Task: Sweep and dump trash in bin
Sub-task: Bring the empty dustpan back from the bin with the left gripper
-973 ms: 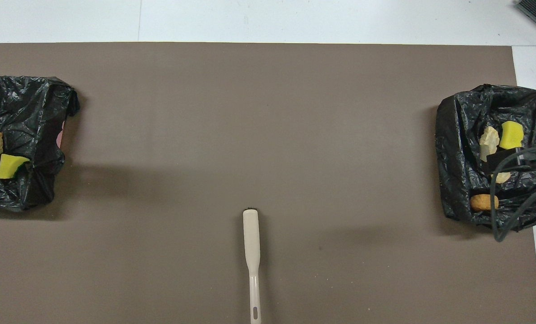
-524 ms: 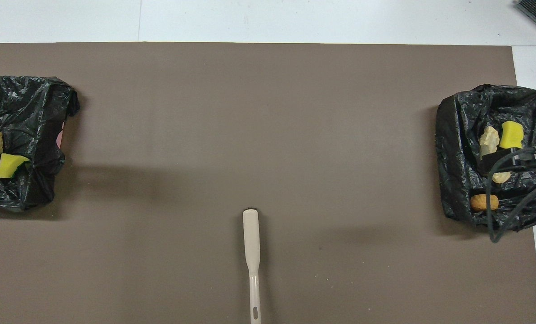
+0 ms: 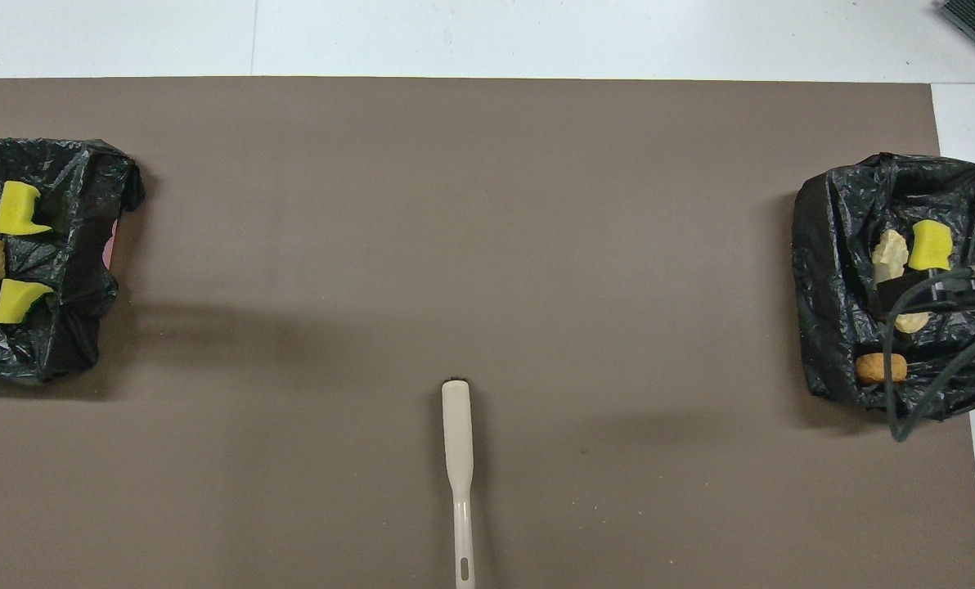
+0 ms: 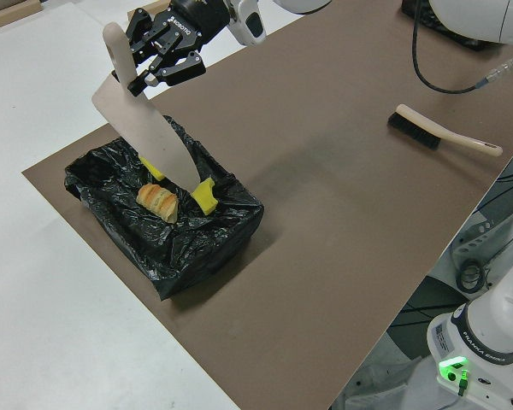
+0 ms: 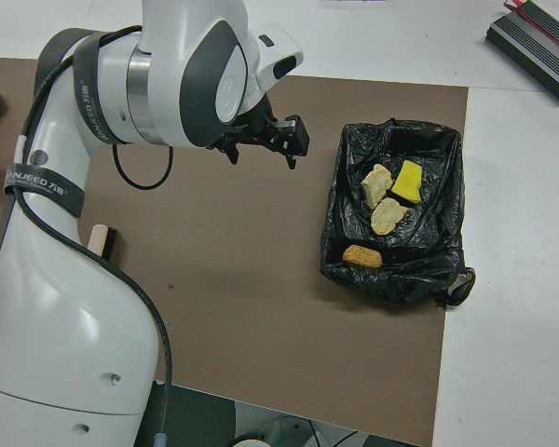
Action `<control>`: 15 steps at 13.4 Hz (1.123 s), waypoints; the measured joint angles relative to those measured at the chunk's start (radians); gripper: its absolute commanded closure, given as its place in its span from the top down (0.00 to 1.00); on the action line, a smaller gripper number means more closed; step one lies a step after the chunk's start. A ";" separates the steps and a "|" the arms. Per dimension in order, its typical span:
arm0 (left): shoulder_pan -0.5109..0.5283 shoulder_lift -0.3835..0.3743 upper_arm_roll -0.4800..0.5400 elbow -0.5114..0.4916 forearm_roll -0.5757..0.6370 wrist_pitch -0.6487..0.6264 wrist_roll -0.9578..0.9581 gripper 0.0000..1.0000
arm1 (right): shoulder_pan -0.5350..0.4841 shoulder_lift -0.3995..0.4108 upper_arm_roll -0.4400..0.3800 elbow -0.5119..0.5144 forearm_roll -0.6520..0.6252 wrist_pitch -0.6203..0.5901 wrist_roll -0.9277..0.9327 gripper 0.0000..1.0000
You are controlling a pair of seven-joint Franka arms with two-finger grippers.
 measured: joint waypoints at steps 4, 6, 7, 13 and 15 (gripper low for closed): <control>-0.016 0.004 -0.010 0.003 -0.264 0.008 0.000 0.00 | 0.000 0.000 0.000 0.000 0.000 0.000 0.000 1.00; -0.057 0.012 -0.013 0.000 -0.382 0.006 -0.031 0.00 | 0.000 0.000 0.000 0.000 0.000 0.000 0.000 1.00; -0.084 0.021 -0.014 -0.005 -0.434 0.006 -0.090 0.00 | 0.000 0.000 0.000 0.000 0.000 0.000 0.000 1.00; -0.254 0.112 -0.020 -0.025 -0.691 0.019 -0.642 0.00 | 0.000 0.000 0.000 0.000 0.000 0.000 0.000 1.00; -0.320 0.135 -0.021 -0.026 -0.740 0.030 -0.866 0.00 | 0.000 0.000 0.000 0.000 0.000 0.000 0.000 1.00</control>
